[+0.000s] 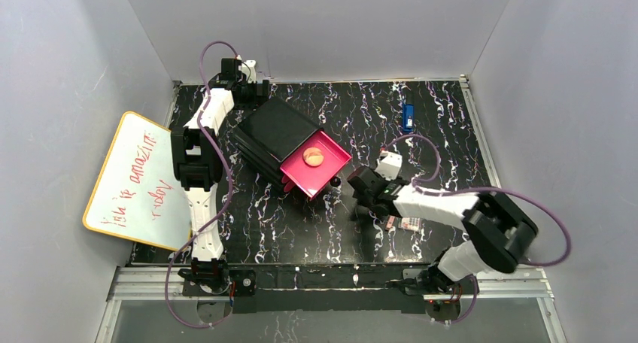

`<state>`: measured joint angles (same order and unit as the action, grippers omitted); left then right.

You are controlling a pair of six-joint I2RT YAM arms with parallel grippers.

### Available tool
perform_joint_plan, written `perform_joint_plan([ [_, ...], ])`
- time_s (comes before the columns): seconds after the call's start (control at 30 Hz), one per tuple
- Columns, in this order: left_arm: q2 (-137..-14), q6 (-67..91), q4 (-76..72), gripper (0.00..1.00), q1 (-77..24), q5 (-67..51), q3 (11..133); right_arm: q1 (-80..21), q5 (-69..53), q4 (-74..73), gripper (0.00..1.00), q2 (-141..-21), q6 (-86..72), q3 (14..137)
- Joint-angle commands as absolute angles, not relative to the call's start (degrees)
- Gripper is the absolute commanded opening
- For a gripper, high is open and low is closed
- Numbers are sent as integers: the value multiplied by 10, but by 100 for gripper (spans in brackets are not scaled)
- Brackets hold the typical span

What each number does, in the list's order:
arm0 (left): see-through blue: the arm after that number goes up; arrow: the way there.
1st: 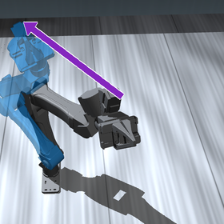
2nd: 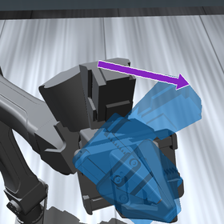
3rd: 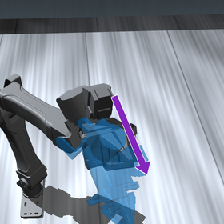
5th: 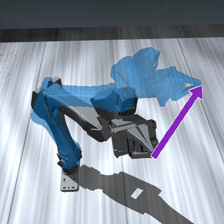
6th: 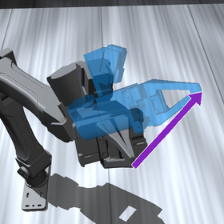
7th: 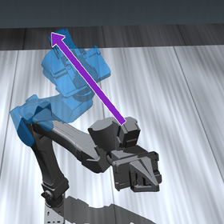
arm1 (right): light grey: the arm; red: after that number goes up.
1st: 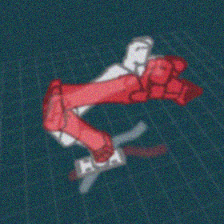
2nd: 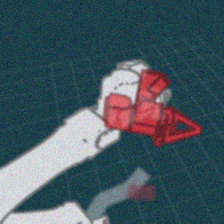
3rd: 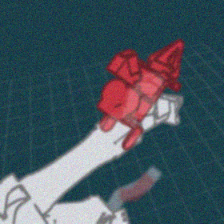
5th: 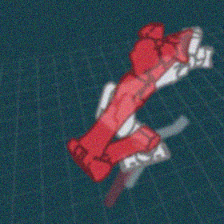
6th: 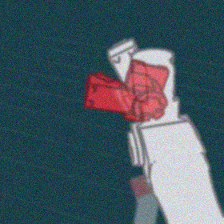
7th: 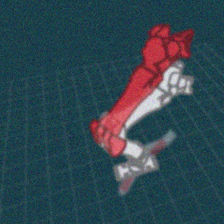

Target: Organize the makeup

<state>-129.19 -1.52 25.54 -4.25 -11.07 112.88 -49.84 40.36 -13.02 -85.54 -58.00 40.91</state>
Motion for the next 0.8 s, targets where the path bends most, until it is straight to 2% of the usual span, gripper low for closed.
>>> perform_joint_plan([
  [0.0, -1287, -22, 272, 98, -45, -111, 1148, -496, 456, -245, 57, -738, -592, 410],
  [0.17, -1289, -22, 272, 98, -49, -110, 1149, -495, 503, -320, 56, -638, -522, 465],
  [0.3, -1291, -22, 274, 98, -53, -108, 1152, -496, 503, -338, 56, -629, -444, 554],
  [0.43, -1290, -24, 276, 98, -54, -107, 1151, -498, 456, -278, 55, -653, -364, 612],
  [0.77, -1288, -27, 277, 98, -54, -106, 1152, -559, 378, -167, 56, -791, -280, 700],
])
